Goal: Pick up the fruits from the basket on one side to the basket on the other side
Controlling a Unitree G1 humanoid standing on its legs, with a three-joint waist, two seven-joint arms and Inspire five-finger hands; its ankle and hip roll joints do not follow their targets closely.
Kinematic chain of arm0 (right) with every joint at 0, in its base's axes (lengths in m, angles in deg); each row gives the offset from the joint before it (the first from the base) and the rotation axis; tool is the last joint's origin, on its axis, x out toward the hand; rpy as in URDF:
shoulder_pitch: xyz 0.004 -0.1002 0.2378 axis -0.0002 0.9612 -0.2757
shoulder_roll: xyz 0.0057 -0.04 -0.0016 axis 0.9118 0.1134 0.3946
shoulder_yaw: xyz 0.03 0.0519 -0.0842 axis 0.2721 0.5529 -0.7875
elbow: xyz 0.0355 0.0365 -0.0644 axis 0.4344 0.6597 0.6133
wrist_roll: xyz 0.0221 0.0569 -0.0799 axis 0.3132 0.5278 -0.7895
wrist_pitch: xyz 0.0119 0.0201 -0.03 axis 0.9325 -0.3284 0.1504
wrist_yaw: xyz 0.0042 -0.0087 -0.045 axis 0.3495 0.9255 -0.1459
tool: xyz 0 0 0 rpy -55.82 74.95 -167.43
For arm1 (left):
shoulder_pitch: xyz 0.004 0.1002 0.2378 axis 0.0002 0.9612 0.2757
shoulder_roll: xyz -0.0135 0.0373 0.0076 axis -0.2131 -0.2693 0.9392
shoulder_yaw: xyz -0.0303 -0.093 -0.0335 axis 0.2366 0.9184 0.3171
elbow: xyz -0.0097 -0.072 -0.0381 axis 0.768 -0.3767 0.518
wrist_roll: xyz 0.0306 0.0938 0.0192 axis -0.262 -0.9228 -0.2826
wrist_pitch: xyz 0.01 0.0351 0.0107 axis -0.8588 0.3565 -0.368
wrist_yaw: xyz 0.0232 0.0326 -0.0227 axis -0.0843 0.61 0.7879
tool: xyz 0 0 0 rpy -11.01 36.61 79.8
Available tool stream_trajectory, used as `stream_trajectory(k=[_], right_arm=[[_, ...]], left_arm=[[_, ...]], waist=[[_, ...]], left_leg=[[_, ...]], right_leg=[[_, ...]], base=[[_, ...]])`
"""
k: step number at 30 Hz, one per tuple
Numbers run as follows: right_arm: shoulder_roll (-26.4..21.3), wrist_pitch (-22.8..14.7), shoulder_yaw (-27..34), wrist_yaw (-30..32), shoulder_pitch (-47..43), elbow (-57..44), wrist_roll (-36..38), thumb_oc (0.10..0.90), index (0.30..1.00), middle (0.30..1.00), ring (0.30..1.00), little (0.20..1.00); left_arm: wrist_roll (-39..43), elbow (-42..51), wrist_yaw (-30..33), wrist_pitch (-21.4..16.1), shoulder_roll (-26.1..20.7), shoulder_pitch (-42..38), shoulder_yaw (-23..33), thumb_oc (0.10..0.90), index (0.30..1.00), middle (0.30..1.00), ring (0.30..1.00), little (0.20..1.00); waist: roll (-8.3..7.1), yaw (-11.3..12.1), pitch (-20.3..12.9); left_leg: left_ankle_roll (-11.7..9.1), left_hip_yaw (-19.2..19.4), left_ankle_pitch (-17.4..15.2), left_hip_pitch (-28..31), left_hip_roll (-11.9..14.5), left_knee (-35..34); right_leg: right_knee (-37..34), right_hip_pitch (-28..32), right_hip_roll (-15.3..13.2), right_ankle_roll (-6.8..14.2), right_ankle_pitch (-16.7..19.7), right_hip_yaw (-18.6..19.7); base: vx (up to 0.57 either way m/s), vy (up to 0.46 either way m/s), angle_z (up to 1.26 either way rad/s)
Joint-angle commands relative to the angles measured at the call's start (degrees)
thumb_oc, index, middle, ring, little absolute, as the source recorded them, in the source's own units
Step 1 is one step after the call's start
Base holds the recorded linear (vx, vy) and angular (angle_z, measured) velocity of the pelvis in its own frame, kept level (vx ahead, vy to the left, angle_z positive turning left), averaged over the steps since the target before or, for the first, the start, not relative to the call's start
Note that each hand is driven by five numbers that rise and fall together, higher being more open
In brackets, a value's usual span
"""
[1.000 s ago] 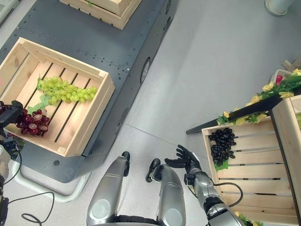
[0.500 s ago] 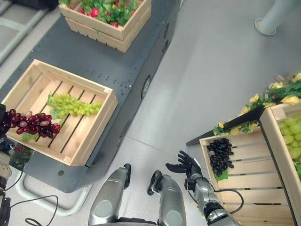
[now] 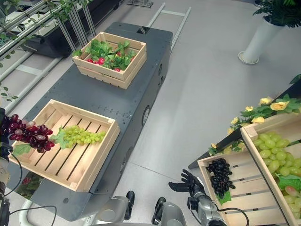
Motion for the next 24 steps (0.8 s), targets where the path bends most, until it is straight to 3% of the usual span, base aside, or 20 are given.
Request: stream_trajectory(k=[1,5,12,19,22,24], right_arm=[[0.05,-7.73,1.66,-3.94,-1.02,-4.44,0.67,0.800,0.900,0.900,0.900,0.900],[0.52,-8.58,0.57,-3.43,-1.01,-9.06,1.31,0.800,0.900,0.900,0.900,0.900],[1.17,-13.69,-3.37,-0.23,-3.75,-21.83,0.73,0.800,0.900,0.900,0.900,0.900],[1.70,-11.36,-5.98,-0.03,-5.51,-32.79,0.57,0.800,0.900,0.900,0.900,0.900],[1.76,-7.96,-7.72,3.50,-8.53,-36.71,-1.27,0.800,0.900,0.900,0.900,0.900],[1.74,-6.23,-8.19,2.77,-10.04,-38.32,-0.79,0.800,0.900,0.900,0.900,0.900]], left_arm=[[1.92,8.31,-5.51,-4.24,-6.09,-0.42,4.25,0.400,0.300,0.300,0.300,0.300],[2.13,12.37,-5.93,-3.66,-6.13,-0.59,3.11,0.400,0.300,0.300,0.300,0.300],[2.27,17.26,-5.89,-3.55,-5.77,-5.24,-1.70,0.400,0.300,0.300,0.300,0.300],[0.95,22.86,-4.38,-3.97,-3.45,-9.69,-5.40,0.400,0.300,0.300,0.300,0.300],[-0.32,24.93,-3.24,-3.56,-2.59,-14.33,-9.06,0.400,0.300,0.300,0.300,0.300],[-0.89,26.01,-2.68,-3.38,-2.16,-15.71,-10.68,0.400,0.300,0.300,0.300,0.300]], waist=[[2.60,-0.84,-6.92],[2.87,-0.68,-8.93],[3.50,-0.58,-12.03],[3.50,-1.06,-13.39],[3.15,-1.13,-13.90],[2.87,-1.18,-13.99]], left_leg=[[3.62,-2.47,1.25,1.48,-5.77,-5.55],[3.56,-2.56,2.27,3.34,-5.55,-9.11],[3.01,-2.70,4.89,7.01,-5.12,-16.78],[2.17,-3.46,6.81,7.31,-5.09,-20.30],[1.88,-3.91,7.03,6.45,-5.12,-20.30],[1.91,-3.74,7.01,6.54,-4.99,-20.30]], right_leg=[[-11.54,6.31,0.45,0.06,5.19,1.59],[-13.94,7.55,0.76,0.45,6.37,1.65],[-21.02,10.20,1.33,1.68,10.20,1.88],[-24.77,10.61,1.91,2.44,12.73,2.06],[-24.77,10.04,1.89,2.59,12.94,1.69],[-24.77,10.07,1.90,2.55,12.93,1.63]], base=[[0.06,-0.028,-0.10],[0.05,-0.037,-0.03],[0.00,-0.057,-0.01],[-0.02,-0.055,0.00],[-0.04,-0.066,0.01],[-0.02,-0.066,-0.01]])
